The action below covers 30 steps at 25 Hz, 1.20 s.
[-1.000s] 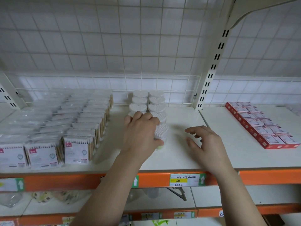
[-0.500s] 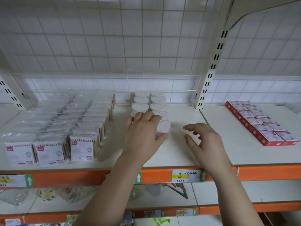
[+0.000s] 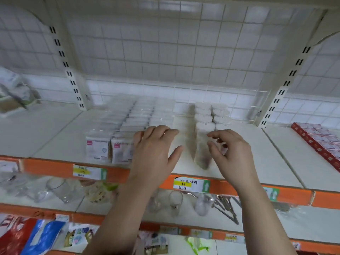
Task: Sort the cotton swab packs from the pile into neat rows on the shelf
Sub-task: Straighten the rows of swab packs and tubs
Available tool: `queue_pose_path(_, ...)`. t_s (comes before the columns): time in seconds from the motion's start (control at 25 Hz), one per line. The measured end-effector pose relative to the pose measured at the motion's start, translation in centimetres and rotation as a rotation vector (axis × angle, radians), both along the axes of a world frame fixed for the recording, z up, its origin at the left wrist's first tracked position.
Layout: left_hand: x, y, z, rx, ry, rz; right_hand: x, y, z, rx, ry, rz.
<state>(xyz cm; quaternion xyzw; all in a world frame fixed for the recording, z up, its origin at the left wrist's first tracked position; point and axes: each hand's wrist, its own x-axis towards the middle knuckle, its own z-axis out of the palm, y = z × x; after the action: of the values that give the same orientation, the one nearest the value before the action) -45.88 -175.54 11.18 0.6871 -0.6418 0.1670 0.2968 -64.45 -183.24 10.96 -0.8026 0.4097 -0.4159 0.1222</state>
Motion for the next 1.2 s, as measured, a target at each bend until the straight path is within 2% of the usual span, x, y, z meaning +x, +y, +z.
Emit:
queue_pose_path(0.48,20.5,18.7,-1.7,0.098,0.069,0.312,23.9,12.9,-1.9,0.054,-0.015,0.354)
queue_pose_path(0.68,26.3,24.3,-2.3,0.130,0.111,0.386,31.8,17.3,-2.4,0.069,0.004,0.466)
queue_pose_path(0.92,33.4,27.9,-2.8,0.086,0.166,0.515,41.4,19.1,-2.1,0.068,0.043,0.588)
queue_pose_path(1.2,43.9,27.1,-2.0,0.114,0.149,0.580,53.3,17.5,-1.6,0.089,0.019,0.660)
